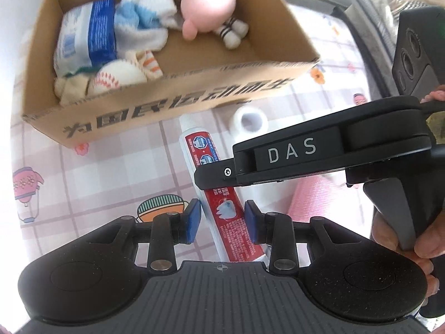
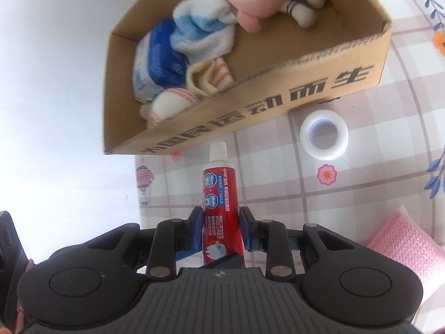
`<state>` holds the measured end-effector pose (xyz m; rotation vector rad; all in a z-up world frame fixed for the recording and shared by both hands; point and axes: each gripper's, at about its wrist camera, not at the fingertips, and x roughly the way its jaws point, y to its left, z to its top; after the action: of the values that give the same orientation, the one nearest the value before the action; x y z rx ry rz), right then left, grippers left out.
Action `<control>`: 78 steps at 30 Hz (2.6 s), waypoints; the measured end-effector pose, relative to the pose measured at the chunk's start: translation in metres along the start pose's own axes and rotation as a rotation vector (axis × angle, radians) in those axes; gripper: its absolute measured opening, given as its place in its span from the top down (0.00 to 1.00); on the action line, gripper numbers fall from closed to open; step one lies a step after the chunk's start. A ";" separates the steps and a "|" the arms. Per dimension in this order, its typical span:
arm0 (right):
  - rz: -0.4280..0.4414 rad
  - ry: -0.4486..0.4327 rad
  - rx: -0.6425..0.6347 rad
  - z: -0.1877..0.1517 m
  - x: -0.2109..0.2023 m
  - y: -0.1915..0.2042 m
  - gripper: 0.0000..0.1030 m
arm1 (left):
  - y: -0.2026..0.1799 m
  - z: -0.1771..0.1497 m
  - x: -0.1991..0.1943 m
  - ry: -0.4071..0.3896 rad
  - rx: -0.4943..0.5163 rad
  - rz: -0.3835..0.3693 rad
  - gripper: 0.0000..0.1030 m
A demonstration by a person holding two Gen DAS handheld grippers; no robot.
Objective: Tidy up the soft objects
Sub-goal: 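Carry the toothpaste tube with the right tool into the box and release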
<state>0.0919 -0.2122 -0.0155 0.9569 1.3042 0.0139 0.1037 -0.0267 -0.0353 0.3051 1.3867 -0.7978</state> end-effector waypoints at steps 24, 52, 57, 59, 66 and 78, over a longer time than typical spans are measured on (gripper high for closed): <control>0.095 -0.073 -0.060 0.035 -0.090 0.079 0.70 | -0.030 0.049 -0.109 -0.111 0.035 0.026 0.69; 0.013 0.114 -0.250 0.189 0.091 0.055 0.70 | 0.074 0.163 0.032 -0.015 -0.109 0.109 0.66; 0.014 0.116 -0.210 0.191 0.093 0.050 0.68 | 0.070 0.158 0.029 -0.008 -0.110 0.108 0.61; 0.018 0.097 -0.207 0.191 0.084 0.050 0.67 | 0.068 0.157 0.024 -0.019 -0.110 0.106 0.60; 0.066 -0.048 -0.179 0.168 0.015 0.044 0.54 | 0.058 0.148 -0.003 -0.082 -0.120 0.088 0.58; 0.098 -0.355 0.095 0.034 -0.146 -0.045 0.34 | 0.007 0.104 -0.037 -0.090 -0.005 -0.014 0.55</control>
<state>0.0504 -0.3348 0.0730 1.0499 0.9373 -0.1377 0.1871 -0.0752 0.0184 0.2529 1.3079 -0.8096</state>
